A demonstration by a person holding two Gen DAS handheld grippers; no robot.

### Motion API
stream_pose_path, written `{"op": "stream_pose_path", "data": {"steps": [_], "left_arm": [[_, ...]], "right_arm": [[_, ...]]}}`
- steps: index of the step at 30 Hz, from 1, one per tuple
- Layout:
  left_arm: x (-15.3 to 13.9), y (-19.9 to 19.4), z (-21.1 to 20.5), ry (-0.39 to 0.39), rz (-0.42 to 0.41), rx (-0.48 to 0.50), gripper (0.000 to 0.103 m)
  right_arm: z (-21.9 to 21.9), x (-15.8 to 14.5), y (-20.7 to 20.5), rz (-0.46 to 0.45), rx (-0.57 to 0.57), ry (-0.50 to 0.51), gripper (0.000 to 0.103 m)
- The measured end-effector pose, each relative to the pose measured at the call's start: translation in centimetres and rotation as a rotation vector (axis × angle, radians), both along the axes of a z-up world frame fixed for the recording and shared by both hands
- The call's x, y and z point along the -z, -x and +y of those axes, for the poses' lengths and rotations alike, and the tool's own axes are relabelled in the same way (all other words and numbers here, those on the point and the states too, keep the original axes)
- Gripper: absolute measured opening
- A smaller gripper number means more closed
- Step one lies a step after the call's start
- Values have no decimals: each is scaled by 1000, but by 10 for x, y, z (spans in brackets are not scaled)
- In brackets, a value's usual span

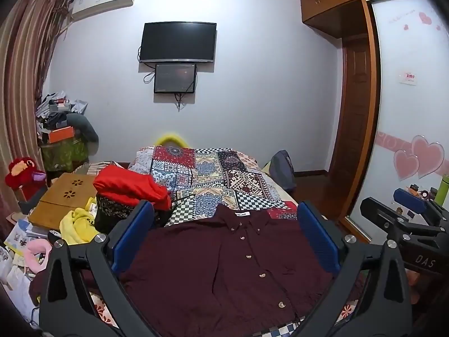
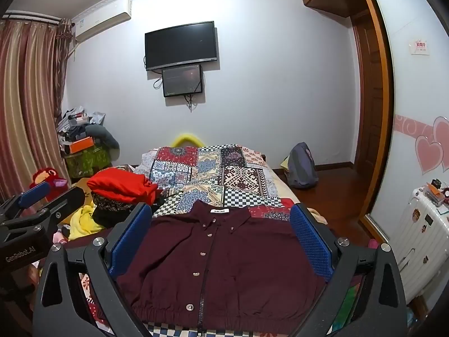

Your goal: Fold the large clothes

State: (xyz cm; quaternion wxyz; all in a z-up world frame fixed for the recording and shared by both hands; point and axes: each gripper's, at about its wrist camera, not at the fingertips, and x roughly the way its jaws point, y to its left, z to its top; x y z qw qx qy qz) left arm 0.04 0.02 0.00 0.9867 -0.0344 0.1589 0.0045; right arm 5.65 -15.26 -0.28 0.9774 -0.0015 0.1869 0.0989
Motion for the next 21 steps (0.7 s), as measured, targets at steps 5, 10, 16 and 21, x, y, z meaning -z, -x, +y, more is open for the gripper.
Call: {"op": "stream_pose_path", "data": {"steps": [5, 10, 16, 21], "left_arm": [[0, 0, 1, 5, -3, 5, 103], [0, -3, 1, 5, -1, 0, 103], [0, 0, 1, -9, -9, -7, 103], [2, -2, -1, -10, -10, -8, 103]], "right_arm": [[0, 0, 0, 0, 1, -1, 98], [3, 4, -1, 0, -1, 1, 98], [5, 8, -2, 3, -3, 1, 98], [5, 10, -3, 5, -3, 2, 98]]}}
